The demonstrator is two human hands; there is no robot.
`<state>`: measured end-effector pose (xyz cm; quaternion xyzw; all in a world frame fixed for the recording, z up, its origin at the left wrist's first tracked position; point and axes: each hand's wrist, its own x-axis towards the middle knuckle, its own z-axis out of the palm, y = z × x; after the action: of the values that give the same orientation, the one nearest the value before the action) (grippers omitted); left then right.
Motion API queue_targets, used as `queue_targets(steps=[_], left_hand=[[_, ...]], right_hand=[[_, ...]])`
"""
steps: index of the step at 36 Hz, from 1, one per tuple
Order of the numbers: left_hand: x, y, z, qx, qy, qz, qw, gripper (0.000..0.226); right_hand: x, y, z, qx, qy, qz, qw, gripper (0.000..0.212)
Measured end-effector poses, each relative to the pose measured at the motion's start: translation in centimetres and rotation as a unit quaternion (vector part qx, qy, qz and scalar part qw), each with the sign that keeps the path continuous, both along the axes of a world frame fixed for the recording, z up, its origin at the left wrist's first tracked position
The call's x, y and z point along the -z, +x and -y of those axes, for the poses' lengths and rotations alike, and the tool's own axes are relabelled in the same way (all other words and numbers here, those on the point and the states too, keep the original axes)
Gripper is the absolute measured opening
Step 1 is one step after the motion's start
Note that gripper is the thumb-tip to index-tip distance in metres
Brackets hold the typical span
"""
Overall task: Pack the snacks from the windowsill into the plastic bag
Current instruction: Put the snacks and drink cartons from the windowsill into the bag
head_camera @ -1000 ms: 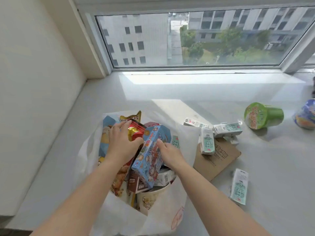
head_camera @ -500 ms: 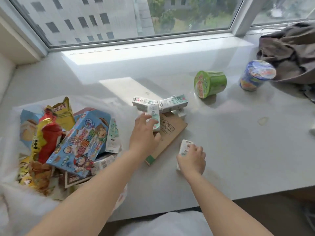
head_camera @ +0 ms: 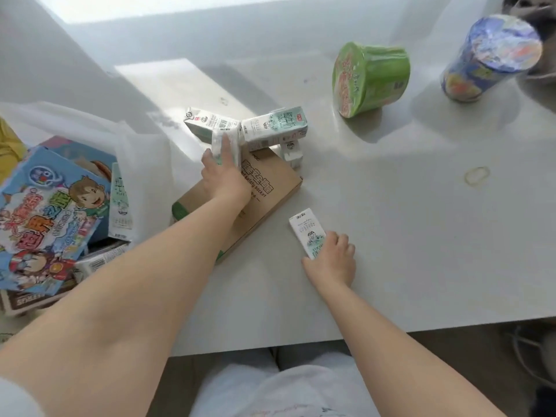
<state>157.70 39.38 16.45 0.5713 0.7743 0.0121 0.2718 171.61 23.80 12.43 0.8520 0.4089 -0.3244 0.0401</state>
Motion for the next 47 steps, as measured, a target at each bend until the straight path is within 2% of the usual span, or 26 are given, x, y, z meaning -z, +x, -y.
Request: queue_targets(steps=[3,7,11,15,19,22,24,26,31,37,41,45,47], left_hand=[[0.7,0.2,-0.6,-0.068,0.0,0.006,0.998,0.1],[1.2,0.4,-0.4,-0.103,0.012,0.014,0.995,0.096],[1.1,0.0,-0.4,-0.1,0.023,0.012,0.995,0.08],[0.6,-0.1,-0.6,-0.093,0.022,0.001,0.995,0.07],[0.1,-0.4,0.0,-0.145,-0.015,0.104,0.984,0.067],[-1.2,-1.2,2.0,-0.146,-0.029,0.179,0.973,0.064],[-2.8,-2.0,3.9,-0.137,-0.007,0.217,0.966,0.057],[-4.6,-3.1,5.9,-0.132,0.015,0.265,0.955,0.053],[-9.9,-7.9,10.0,-0.12,0.079,0.298,0.944,0.052],[-13.9,-16.2,12.0,-0.145,0.2,0.265,0.932,0.046],[-14.3,-21.7,13.2,-0.173,0.273,0.177,0.93,0.053],[-13.8,-25.7,14.1,-0.2,0.292,0.119,0.927,0.056],[-13.3,-26.8,14.1,-0.184,0.3,0.091,0.932,0.056]], right_hand=[[0.4,1.3,-0.2,-0.025,0.004,0.007,1.0,0.067],[0.4,1.7,-0.8,-0.008,0.009,-0.025,1.0,0.067],[0.0,2.0,-1.7,0.044,-0.019,-0.109,0.993,0.065],[-0.7,1.9,-1.6,0.006,-0.065,-0.15,0.987,0.057],[-1.4,0.9,-1.4,0.031,-0.069,-0.217,0.973,0.05],[-3.0,-0.2,-1.3,0.067,-0.031,-0.281,0.957,0.037],[-4.5,-1.1,-1.4,0.094,0.015,-0.316,0.944,0.033],[-6.3,-2.1,-1.7,0.084,0.062,-0.307,0.946,0.033],[-10.8,-6.1,-2.8,0.057,0.143,-0.34,0.928,0.028],[-14.1,-13.2,-3.7,-0.015,0.166,-0.379,0.91,0.026],[-14.9,-18.4,-3.7,-0.108,0.158,-0.356,0.915,0.036],[-15.5,-23.2,-3.8,-0.101,0.163,-0.369,0.909,0.034],[-15.7,-25.4,-4.6,-0.103,0.166,-0.356,0.914,0.035]])
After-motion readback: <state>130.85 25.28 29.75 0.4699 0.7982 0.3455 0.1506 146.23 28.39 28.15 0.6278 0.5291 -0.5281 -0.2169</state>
